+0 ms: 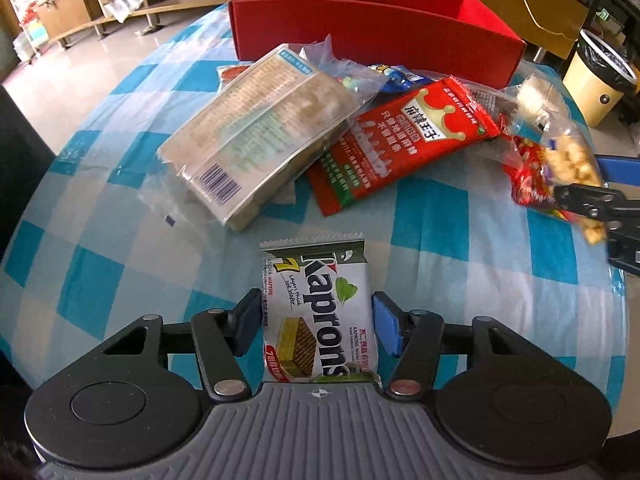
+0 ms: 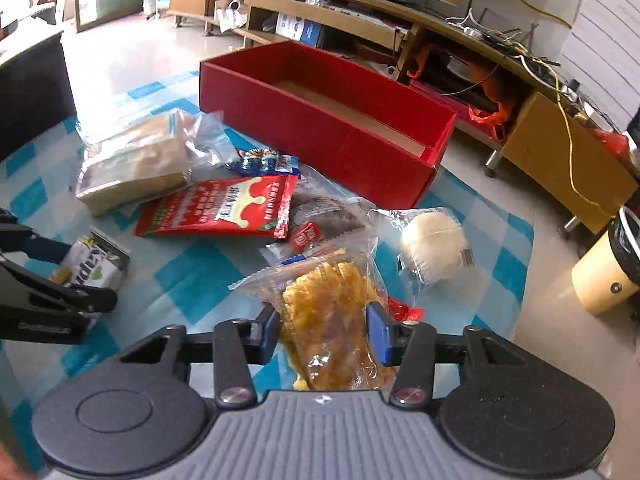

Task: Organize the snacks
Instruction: 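Grasp the Kaprons wafer pack with left tool while right tool grasps the waffle bag, then lift the Kaprons pack with left tool while right tool lifts the waffle bag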

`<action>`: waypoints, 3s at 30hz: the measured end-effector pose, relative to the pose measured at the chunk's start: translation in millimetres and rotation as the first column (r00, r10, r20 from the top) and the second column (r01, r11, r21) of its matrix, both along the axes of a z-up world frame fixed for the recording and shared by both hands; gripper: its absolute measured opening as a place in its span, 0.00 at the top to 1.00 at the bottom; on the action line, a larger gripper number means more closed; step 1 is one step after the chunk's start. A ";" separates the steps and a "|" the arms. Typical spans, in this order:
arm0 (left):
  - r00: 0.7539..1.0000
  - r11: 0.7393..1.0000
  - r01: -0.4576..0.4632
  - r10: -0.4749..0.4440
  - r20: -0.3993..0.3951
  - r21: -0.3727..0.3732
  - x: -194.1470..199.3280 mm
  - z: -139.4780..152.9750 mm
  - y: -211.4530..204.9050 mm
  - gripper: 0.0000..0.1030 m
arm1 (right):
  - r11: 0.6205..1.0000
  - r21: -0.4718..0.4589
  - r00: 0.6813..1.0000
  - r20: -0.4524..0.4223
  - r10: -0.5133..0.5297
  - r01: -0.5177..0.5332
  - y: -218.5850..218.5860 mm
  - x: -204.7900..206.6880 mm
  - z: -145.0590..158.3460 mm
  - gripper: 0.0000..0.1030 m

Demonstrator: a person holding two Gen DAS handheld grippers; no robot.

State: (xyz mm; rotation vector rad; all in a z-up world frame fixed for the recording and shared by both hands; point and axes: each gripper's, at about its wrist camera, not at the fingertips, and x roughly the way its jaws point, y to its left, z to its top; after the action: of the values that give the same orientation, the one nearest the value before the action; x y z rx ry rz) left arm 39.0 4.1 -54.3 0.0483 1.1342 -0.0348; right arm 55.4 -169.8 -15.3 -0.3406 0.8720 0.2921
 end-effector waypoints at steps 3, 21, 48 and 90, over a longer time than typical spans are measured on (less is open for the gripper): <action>1.000 1.000 0.001 -0.001 0.000 0.013 -3.5 -0.3 0.1 0.34 | 1.000 0.019 1.000 -0.005 -0.003 0.003 -0.3 -8.3 2.2 0.61; 0.997 0.998 -0.067 0.067 -0.042 0.001 -5.8 6.4 19.3 0.38 | 0.995 0.103 1.000 -0.010 0.009 -0.008 3.3 -15.1 14.4 0.62; 0.996 0.985 0.010 0.005 0.088 -0.171 17.0 60.4 16.1 0.37 | 0.981 0.195 0.993 -0.113 0.035 -0.013 -5.8 -1.6 10.3 0.48; 0.997 0.977 0.056 -0.044 0.064 -0.205 13.3 55.7 12.5 0.37 | 0.997 0.048 0.986 -0.157 -0.051 0.059 13.3 4.6 -35.9 0.29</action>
State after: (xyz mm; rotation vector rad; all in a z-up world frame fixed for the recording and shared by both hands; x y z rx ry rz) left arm 52.3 16.6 1.4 -0.1070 1.0649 -0.1946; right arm 60.0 -156.4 -51.2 -0.2472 1.0239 0.2927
